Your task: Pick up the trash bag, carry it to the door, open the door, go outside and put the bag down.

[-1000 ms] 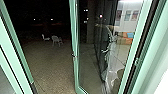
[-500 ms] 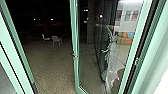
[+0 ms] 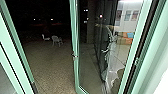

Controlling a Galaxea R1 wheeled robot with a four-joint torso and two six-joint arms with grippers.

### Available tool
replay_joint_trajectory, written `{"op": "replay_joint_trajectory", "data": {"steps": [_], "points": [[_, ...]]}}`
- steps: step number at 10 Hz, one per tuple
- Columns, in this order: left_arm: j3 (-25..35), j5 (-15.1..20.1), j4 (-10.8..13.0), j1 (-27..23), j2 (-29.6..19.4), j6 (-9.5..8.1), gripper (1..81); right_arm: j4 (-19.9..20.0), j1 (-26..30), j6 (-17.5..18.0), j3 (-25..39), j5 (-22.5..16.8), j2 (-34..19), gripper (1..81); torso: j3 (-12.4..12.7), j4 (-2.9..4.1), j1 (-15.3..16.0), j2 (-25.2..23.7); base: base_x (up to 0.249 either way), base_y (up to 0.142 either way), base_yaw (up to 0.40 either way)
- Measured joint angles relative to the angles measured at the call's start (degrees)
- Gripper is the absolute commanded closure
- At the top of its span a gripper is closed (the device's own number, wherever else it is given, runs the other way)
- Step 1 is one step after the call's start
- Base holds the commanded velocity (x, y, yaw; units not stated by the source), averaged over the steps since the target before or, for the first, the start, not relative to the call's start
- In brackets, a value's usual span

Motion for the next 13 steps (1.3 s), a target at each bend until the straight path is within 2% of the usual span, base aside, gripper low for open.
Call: {"op": "replay_joint_trajectory", "data": {"steps": [7,8,9,11,12,13], "points": [[0.0,0.1,0.0,0.0,0.0,0.0,81.1,0.0,-0.1,0.0,0.0,0.0,0.0,1.0,0.0,0.15,-0.1,-0.1,0.09,0.0,0.0],[0.0,0.0,0.0,-0.3,0.0,0.0,81.1,0.0,-0.2,0.0,0.0,0.0,0.0,1.0,0.0,0.85,-0.1,-0.1,0.09,0.0,0.0],[0.0,-0.1,0.0,-0.4,0.0,0.0,81.1,0.0,-0.3,0.0,0.0,0.0,0.0,1.0,0.0,2.42,-0.1,-0.1,0.09,0.0,0.0],[0.0,0.0,0.0,-0.2,0.0,0.0,81.1,0.0,-0.3,0.0,0.0,0.0,0.0,1.0,-0.3,6.12,-0.1,-0.1,0.09,0.0,0.0],[0.0,0.0,0.0,0.0,0.0,0.0,81.1,0.0,-0.1,0.0,0.0,0.0,0.0,1.0,-0.3,7.21,-0.1,-0.1,0.09,0.0,0.0],[0.0,0.0,0.0,0.1,0.0,0.0,81.1,0.0,0.4,0.0,0.0,0.2,0.0,1.0,-0.3,7.47,0.0,0.0,0.09,0.0,0.0]]}}
